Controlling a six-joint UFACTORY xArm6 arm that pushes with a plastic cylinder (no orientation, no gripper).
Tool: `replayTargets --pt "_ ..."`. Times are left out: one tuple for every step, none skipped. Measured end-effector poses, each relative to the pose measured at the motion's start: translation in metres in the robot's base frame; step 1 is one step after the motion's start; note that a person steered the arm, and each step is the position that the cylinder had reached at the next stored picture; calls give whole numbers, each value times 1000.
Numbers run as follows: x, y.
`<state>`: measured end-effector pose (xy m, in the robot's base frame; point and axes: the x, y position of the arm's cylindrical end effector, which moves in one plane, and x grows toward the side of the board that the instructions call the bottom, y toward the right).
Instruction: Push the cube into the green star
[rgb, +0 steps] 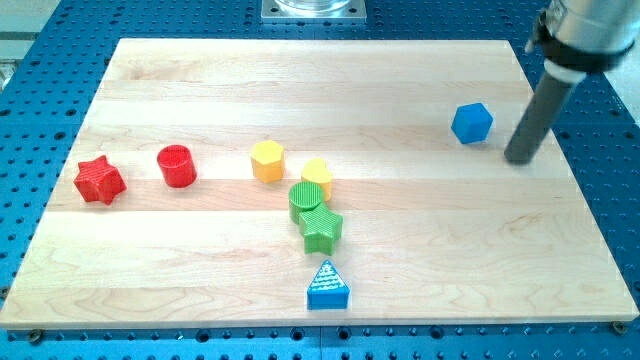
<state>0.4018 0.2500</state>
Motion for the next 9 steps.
replayTargets --pt "-44 -12" --pt "-49 -68" --pt "2 -114" --pt "58 -122" --pt "72 -72" --pt "104 -50" --pt "122 -80" --pt "168 -79" --pt "178 -97"
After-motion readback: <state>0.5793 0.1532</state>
